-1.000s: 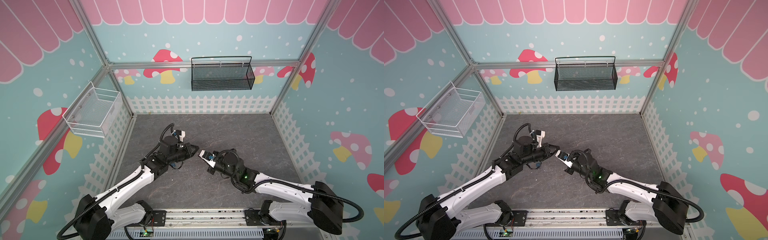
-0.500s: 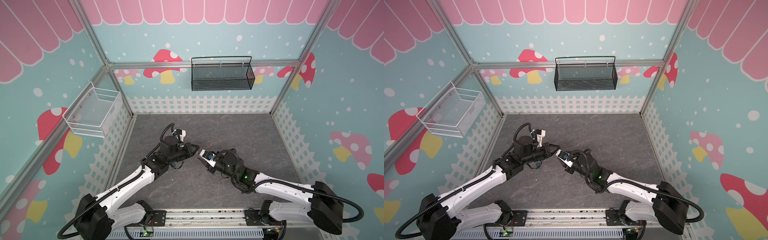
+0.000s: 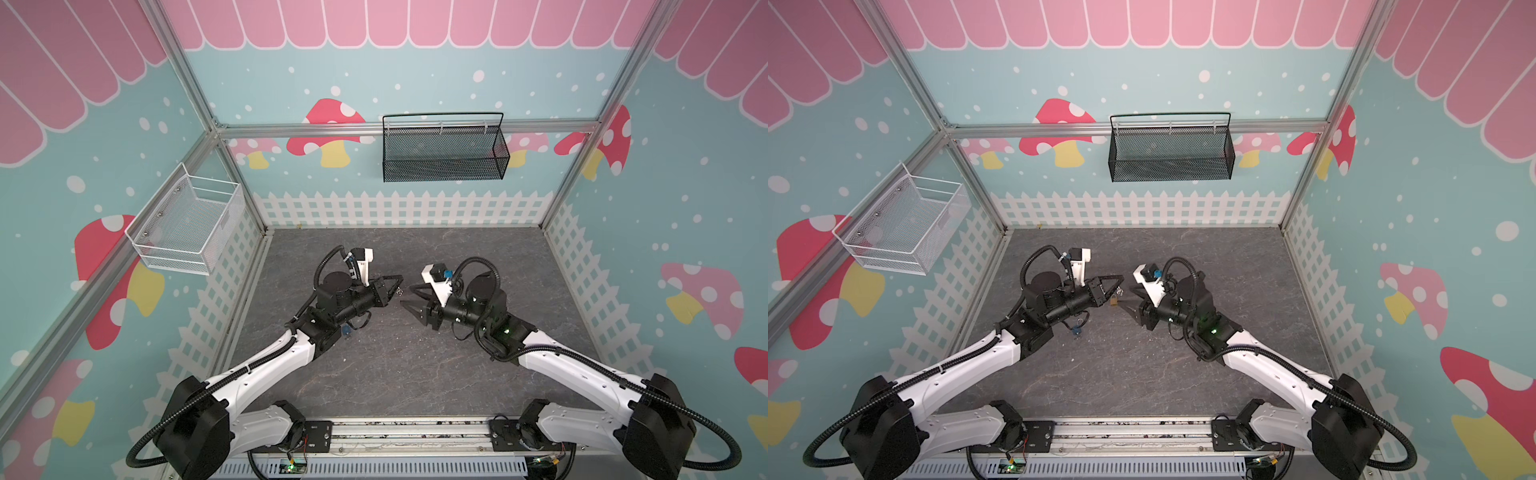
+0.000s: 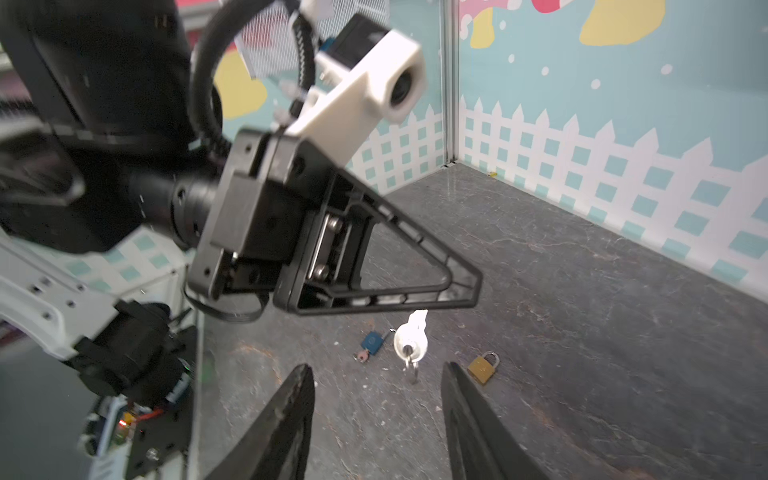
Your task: Unlock with the key
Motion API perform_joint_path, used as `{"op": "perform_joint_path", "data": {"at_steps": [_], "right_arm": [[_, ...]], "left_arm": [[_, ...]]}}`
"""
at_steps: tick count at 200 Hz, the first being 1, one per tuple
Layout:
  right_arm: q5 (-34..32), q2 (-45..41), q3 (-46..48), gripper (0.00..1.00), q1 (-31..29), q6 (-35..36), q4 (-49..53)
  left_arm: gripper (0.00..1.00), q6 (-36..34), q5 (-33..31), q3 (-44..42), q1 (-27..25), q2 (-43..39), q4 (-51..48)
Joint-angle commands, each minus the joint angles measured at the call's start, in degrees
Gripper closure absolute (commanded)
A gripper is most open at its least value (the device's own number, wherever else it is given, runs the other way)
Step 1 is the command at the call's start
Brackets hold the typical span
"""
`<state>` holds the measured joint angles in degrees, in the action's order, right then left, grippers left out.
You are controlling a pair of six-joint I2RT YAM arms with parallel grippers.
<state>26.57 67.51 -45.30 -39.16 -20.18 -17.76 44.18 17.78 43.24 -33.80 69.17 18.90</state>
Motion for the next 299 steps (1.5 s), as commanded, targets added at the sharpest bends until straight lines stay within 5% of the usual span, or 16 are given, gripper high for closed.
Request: {"op": "perform_joint_path", "data": {"at_steps": [1,79,148,299], "right_arm": [[11.56,1.35,-1.21,0.49,2.54,-15.19,-1.93],[21.75,9.22,-1.01,0.58,6.96,-33.50,-17.78],[23.18,12.38,-1.81,0.70,7.08,-34.54,-21.00],[24.12,15.58,-2.01,0.79,7.57,-38.20,-27.15]], "left_arm": [[1.00,-1.60,0.55,-0.61,0.40,0.17,5.68],[1.00,-1.18,1.80,-0.88,0.38,0.46,8.19],[1.00,-1.40,2.51,-0.52,0.38,0.40,8.53],[1.00,-0.48,2.65,-0.88,0.39,1.06,10.14]]}}
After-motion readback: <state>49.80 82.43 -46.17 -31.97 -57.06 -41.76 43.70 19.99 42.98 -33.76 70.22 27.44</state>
